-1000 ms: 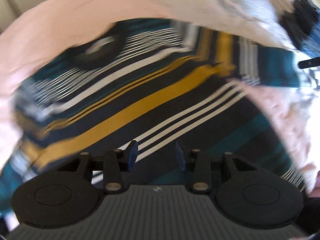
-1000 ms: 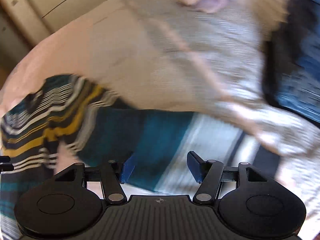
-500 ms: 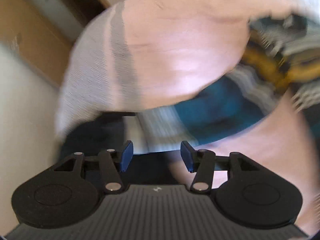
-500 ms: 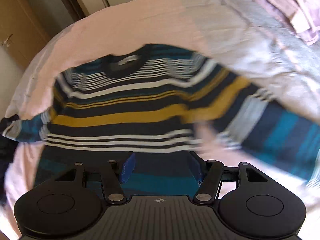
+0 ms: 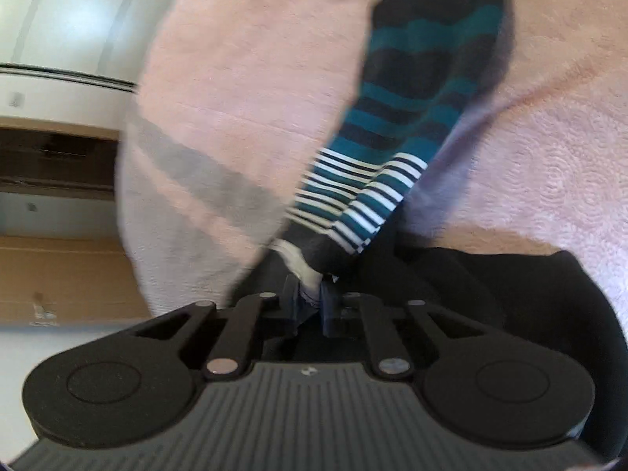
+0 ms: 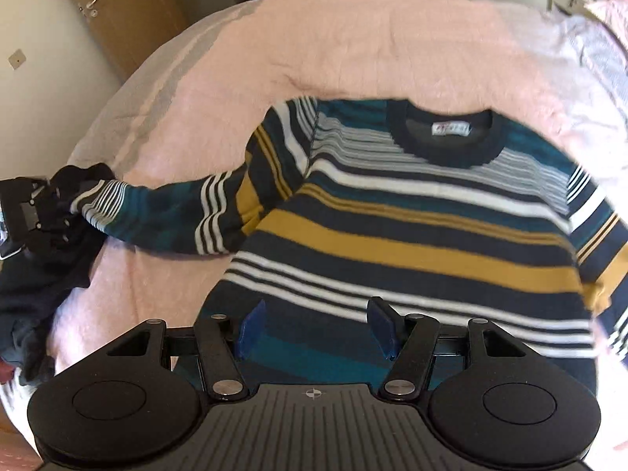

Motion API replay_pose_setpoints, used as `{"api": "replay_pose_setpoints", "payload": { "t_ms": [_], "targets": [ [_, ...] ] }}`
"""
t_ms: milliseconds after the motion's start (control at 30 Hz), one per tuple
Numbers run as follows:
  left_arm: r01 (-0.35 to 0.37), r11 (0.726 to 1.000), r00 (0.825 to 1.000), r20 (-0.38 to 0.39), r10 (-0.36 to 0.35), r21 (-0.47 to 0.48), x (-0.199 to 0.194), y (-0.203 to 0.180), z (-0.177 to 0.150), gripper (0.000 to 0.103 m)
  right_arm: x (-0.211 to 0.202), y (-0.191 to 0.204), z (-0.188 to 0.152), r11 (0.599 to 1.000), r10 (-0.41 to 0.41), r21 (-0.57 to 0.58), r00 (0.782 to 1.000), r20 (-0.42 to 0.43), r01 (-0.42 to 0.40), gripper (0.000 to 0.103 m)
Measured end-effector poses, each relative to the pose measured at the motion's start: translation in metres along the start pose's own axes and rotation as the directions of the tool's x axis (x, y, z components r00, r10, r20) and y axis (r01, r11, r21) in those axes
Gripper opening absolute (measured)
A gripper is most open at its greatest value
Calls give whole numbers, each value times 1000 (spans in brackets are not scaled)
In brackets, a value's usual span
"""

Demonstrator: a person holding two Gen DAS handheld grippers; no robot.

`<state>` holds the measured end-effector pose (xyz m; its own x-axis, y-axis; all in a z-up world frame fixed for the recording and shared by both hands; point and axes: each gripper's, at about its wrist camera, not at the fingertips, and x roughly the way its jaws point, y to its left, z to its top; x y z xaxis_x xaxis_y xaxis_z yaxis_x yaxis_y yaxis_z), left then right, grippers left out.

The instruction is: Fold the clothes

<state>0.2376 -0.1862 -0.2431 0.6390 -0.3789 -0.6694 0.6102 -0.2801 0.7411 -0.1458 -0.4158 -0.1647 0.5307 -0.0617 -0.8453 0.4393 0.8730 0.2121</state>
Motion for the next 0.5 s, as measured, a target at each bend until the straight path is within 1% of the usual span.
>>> {"api": "replay_pose_setpoints", "payload": {
  "t_ms": [67,133,167,200,233,267,333,367,433,500],
  "targets": [
    [-87,996,996,-8,87,-3,-22,10,-4,9,-2,-3,0,1000,-17,26,1000,2,17,61],
    [-170,985,983,-67,170,7,-43,15,-10,9,-5,-9,-1,998,-33,61,999,0,33,61],
    [-179,984,979,-101,179,12,-51,13,-13,9,-6,-12,-2,996,-39,80,999,-2,39,61],
    [-186,982,973,-134,187,17,-58,10,-17,10,-7,-16,-1,995,-40,96,999,-2,40,61],
    [-174,985,972,-157,174,15,-60,3,-19,10,-7,-19,-2,993,-40,112,999,-3,40,61],
    [-148,989,971,-185,149,19,-58,-7,-22,13,-7,-21,-2,991,-38,127,999,-4,38,61],
    [-95,995,966,-241,98,25,-52,-27,-27,13,-7,-23,-3,988,-27,149,1000,-9,28,61],
    [-90,995,961,-259,96,33,-48,-35,-31,12,-6,-24,-3,987,-21,156,1000,-12,23,61],
    [-118,992,956,-266,126,46,-49,-42,-41,11,-8,-23,0,988,-12,153,1000,-15,14,61],
    [-132,991,949,-288,130,11,-53,-36,-53,14,-14,-21,1,991,-12,136,1000,-3,13,61]
  ]
}}
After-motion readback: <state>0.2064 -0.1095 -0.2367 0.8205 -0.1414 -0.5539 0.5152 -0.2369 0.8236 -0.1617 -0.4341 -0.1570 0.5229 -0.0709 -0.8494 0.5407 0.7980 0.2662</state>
